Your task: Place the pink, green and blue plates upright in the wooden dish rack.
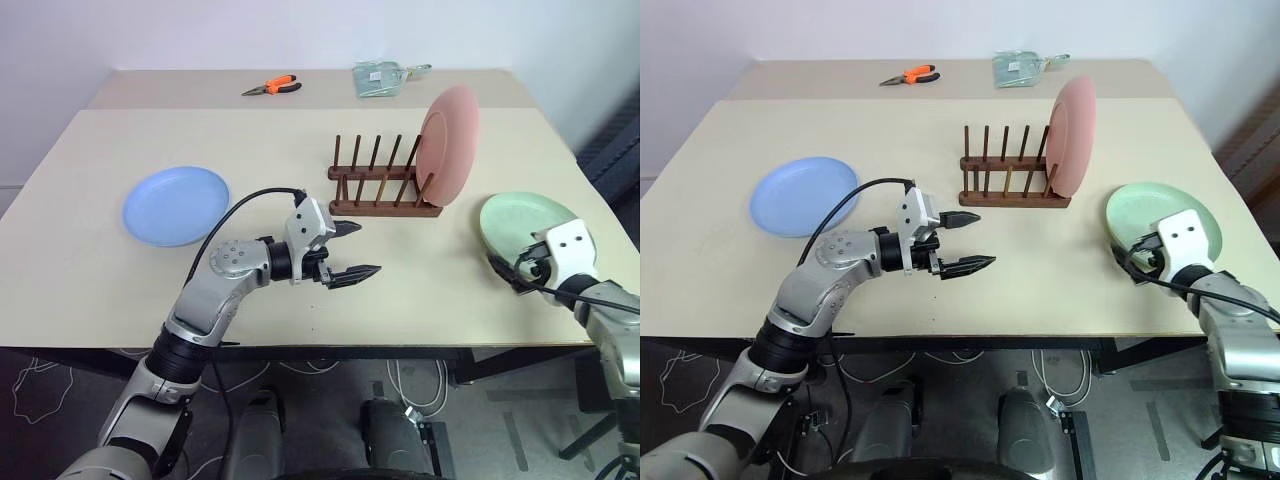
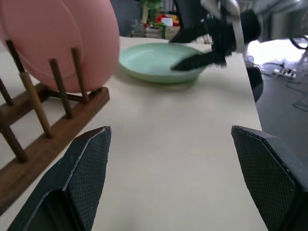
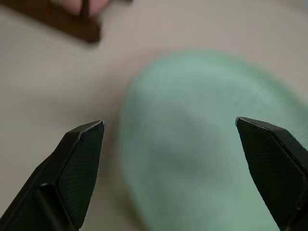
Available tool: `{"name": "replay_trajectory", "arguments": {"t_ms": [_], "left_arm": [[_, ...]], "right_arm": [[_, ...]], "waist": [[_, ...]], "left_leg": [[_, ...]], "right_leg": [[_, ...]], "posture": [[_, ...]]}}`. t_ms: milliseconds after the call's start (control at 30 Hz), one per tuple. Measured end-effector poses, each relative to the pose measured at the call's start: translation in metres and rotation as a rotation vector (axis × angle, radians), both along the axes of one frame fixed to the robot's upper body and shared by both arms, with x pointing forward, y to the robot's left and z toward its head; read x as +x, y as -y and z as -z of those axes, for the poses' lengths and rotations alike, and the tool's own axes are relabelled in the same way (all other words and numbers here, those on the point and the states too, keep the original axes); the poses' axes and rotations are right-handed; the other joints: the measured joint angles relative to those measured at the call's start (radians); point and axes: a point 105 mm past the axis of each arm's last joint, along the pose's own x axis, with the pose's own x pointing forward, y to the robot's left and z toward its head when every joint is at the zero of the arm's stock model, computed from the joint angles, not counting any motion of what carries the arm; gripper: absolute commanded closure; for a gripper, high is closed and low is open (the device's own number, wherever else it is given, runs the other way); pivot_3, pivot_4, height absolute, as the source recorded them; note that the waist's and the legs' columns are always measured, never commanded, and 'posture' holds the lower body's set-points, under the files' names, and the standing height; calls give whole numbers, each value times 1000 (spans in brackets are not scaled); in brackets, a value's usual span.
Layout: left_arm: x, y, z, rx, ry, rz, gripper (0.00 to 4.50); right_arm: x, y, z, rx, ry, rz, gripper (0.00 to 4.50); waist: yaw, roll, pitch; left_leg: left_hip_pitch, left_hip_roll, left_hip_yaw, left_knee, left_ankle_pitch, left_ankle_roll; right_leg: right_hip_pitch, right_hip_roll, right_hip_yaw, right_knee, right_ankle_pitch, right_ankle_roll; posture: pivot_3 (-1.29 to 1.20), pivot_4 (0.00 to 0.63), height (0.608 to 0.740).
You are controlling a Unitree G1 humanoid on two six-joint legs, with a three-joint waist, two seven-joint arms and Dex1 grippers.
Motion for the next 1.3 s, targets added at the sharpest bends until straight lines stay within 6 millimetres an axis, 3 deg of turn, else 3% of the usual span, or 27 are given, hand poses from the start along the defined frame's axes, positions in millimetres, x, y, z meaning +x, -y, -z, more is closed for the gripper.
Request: {"name": "replay_trajectory", "arguments": {"t_ms": [67, 200, 300, 500, 567, 633, 667, 767, 833, 933, 1067, 1167, 1300], "left_arm": [[0, 2, -1, -1, 4, 7, 378], [-1, 1, 0, 4, 8, 12, 378], [-1, 0, 1, 12, 9, 10, 378], [1, -2, 3, 22, 26, -11, 378], [5, -3, 3, 26, 50, -42, 378], [10, -6, 4, 32, 65, -75, 378], [15, -10, 6, 40, 71, -104, 378], [23, -20, 8, 43, 86, -158, 378], [29, -27, 7, 36, 95, -193, 378], [37, -40, 4, 10, 101, -258, 378], [44, -65, 5, 16, 112, -328, 378], [44, -84, 10, 28, 89, -361, 378], [41, -96, 12, 30, 74, -380, 378]], "right_arm": [[3, 0, 3, -59, -6, 5, 856], [4, 5, 17, -135, -55, 17, 2928], [5, 7, 17, -151, -54, 27, 4378], [20, 4, -12, -78, 115, 78, 4473], [33, -2, -51, 87, 311, 105, 4473], [36, -5, -103, 232, 515, 98, 4473], [32, -9, -140, 357, 641, 60, 4473], [10, -28, -218, 631, 858, -141, 4473], [-9, -60, -252, 773, 883, -374, 4473], [-23, -110, -261, 900, 754, -643, 4473], [-22, -159, -253, 1114, 574, -802, 4473], [-3, -196, -236, 1087, 443, -740, 4473], [26, -215, -206, 1024, 329, -596, 4473]], "waist": [[4, 0, 0], [9, 0, 0], [7, 0, 0], [3, 0, 0], [-1, 2, 1], [3, 3, 1], [5, 3, 1], [10, 3, 1], [9, 3, 1], [5, 3, 1], [-3, 3, 1], [-1, 3, 1], [16, 3, 1]], "left_leg": [[0, 0, 0, 0, 0, 0], [-1, 0, 0, 0, 0, 0], [-1, 0, 0, 0, 0, 0], [0, 0, 0, -1, 0, 0], [0, 0, 0, 0, 0, 0], [0, 0, 0, -1, 0, 0], [-1, 0, 0, -1, 0, 0], [-1, 0, -1, -3, 0, 0], [0, 0, -1, -4, 0, 1], [-1, 0, 0, -3, 0, 1], [0, 1, 0, -3, 0, 1], [-1, 1, 0, -3, 0, 1], [-4, 0, 0, -2, 0, 1]], "right_leg": [[0, 0, 0, 0, 0, 0], [0, 0, 0, -1, 0, 0], [0, 0, 0, 0, 0, 0], [0, 0, 0, 0, 0, 0], [0, 0, 0, 0, 0, 1], [0, 0, 0, 0, 1, 2], [0, 0, 0, 0, 1, 3], [0, 0, -1, 0, 1, 4], [0, 0, -1, 0, 1, 4], [0, 0, -1, 1, 0, 1], [-1, 0, -1, 1, 0, 1], [-2, 0, -1, 2, 0, 1], [-3, 0, -1, 1, 0, 1]], "posture": [[0, 150, 740], [0, 150, 740], [0, 150, 740], [0, 150, 740], [0, 150, 740], [0, 150, 740], [0, 150, 740], [0, 150, 740], [0, 150, 740], [0, 150, 740], [0, 150, 740], [0, 150, 740], [0, 150, 740]]}}
